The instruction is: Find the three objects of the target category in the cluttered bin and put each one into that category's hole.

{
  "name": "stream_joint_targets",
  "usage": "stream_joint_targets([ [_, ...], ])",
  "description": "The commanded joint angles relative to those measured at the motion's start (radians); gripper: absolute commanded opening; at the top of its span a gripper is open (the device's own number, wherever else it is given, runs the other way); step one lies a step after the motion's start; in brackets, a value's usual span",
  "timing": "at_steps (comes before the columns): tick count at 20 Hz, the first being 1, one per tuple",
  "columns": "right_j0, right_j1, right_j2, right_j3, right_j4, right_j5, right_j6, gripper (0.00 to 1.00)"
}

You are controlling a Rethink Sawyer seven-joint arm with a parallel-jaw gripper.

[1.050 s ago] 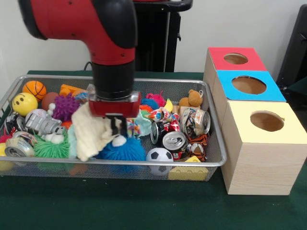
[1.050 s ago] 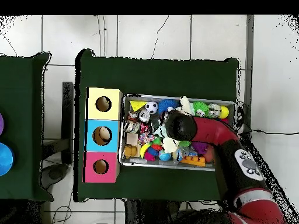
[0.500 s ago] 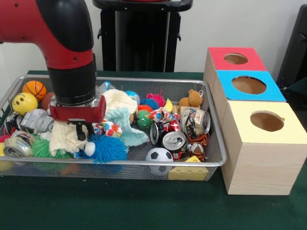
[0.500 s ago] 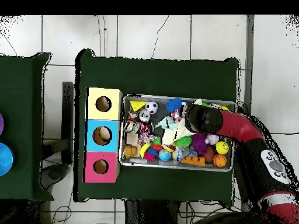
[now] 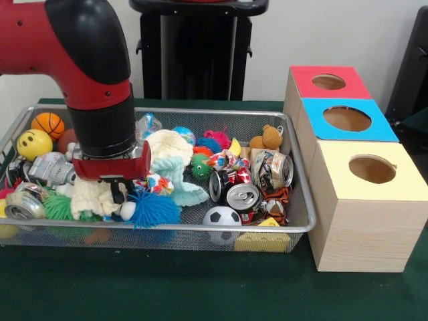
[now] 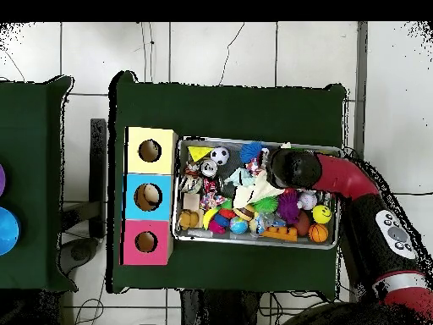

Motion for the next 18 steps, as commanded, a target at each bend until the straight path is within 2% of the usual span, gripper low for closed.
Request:
stream_joint_targets([
  [1, -0.047, 0.036, 0.083, -0.131, -0.104, 0.041, -0.321, 0.00],
  [7, -0.066, 0.037, 0.112, -0.172, -0.134, 0.096, -0.349, 0.00],
  [10, -0.069, 0.030, 0.115, -0.163, -0.140, 0.137, -0.335, 0.00],
  [11, -0.069, 0.007, 0.109, -0.138, -0.141, 0.144, -0.317, 0.00],
  [12, -0.070, -0.060, 0.089, -0.074, -0.136, 0.153, -0.277, 0.00],
  [16, -0.068, -0.257, 0.037, 0.080, -0.101, 0.248, -0.214, 0.00],
  [18, -0.070, -0.304, 0.027, 0.116, -0.091, 0.281, -0.203, 0.00],
])
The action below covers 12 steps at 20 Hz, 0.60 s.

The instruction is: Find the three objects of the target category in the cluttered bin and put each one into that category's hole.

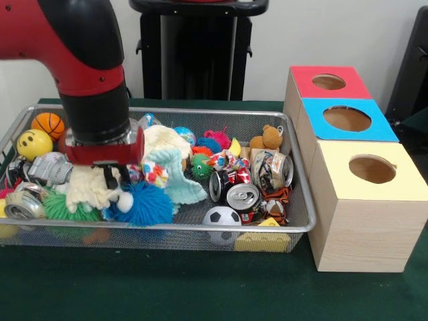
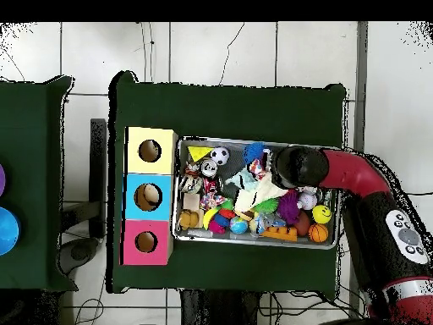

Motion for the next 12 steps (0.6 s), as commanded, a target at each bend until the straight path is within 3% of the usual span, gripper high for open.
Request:
stream_joint_targets([
  [1, -0.040, -0.252, -0.034, 0.110, -0.022, 0.165, -0.201, 0.00],
  [6, -0.060, -0.335, -0.033, 0.134, -0.022, 0.267, -0.257, 0.00],
  [9, -0.080, -0.356, -0.025, 0.139, -0.038, 0.266, -0.272, 0.00],
  [12, -0.103, -0.328, -0.007, 0.131, -0.067, 0.226, -0.278, 0.00],
])
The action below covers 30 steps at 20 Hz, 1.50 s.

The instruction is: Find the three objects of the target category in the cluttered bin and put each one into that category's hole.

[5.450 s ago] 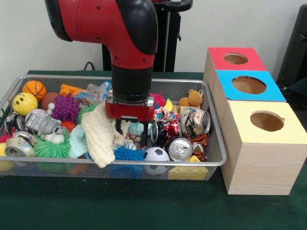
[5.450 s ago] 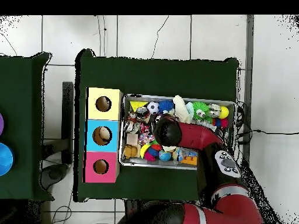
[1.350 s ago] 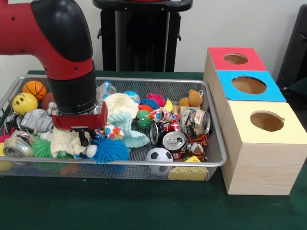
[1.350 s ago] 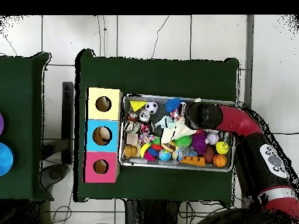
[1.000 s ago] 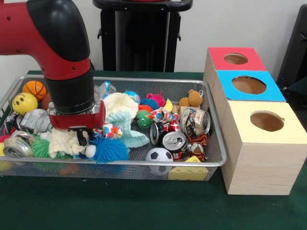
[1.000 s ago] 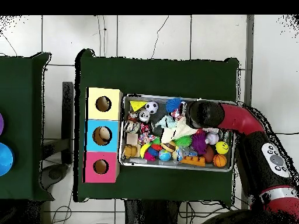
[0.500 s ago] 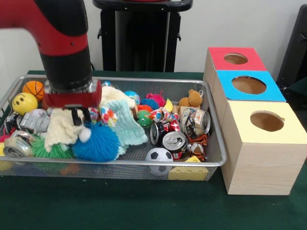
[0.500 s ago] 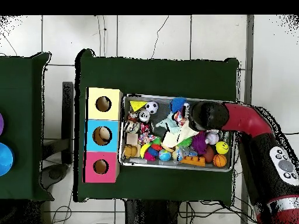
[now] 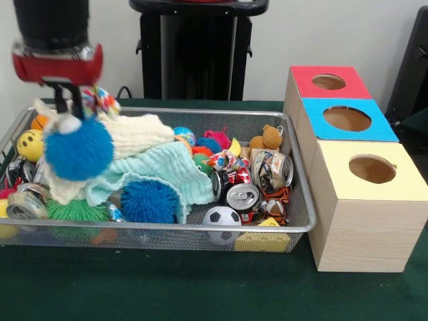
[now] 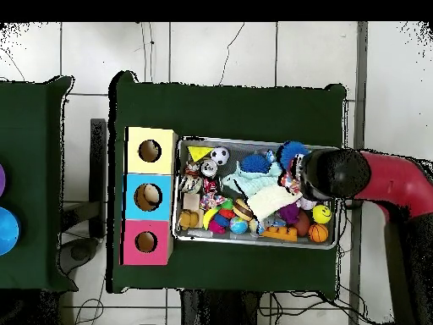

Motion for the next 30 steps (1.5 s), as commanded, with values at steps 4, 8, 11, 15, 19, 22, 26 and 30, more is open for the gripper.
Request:
stream_joint_targets([
  [4, -0.072, 0.006, 0.017, 0.013, -0.105, 0.032, -0.281, 0.00],
  [8, -0.074, 0.093, 0.029, -0.018, -0.134, -0.027, -0.254, 0.00],
  [11, -0.069, 0.113, 0.032, -0.012, -0.148, -0.066, -0.211, 0.00],
  [15, -0.039, 0.127, 0.015, 0.021, -0.172, -0.136, -0.105, 0.00],
  [19, 0.020, 0.121, -0.029, 0.092, -0.181, -0.234, 0.064, 0.00],
  [22, 0.051, 0.164, -0.045, 0.100, -0.163, -0.287, 0.116, 0.00],
  [26, 0.096, 0.196, -0.077, 0.104, -0.136, -0.359, 0.174, 0.00],
  [30, 0.122, 0.195, -0.106, 0.107, -0.113, -0.387, 0.176, 0.00],
])
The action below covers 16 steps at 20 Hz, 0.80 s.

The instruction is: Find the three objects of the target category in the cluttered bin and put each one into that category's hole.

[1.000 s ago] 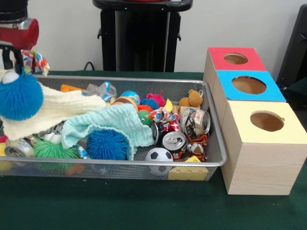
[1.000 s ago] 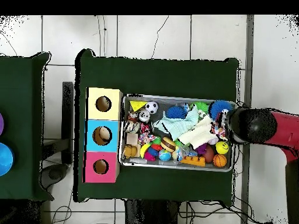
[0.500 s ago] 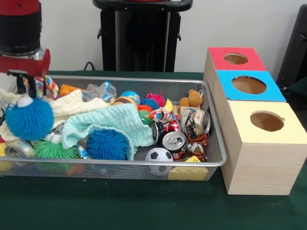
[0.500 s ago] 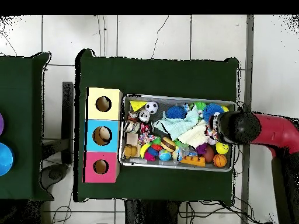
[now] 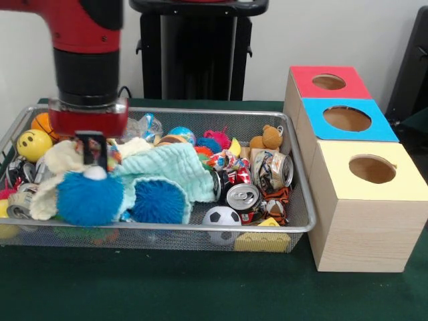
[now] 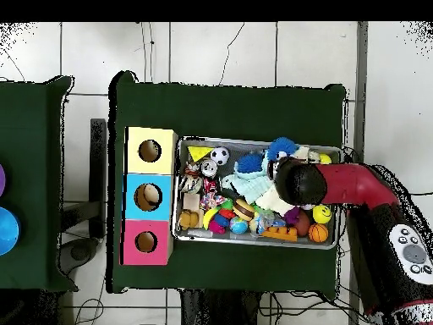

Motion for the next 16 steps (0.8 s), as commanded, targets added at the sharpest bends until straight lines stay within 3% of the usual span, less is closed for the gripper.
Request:
stream_joint_targets([
  [1, 0.054, 0.061, -0.065, 0.073, 0.034, -0.086, 0.162, 1.00],
  [16, 0.048, 0.113, -0.054, 0.060, 0.073, -0.152, 0.120, 1.00],
])
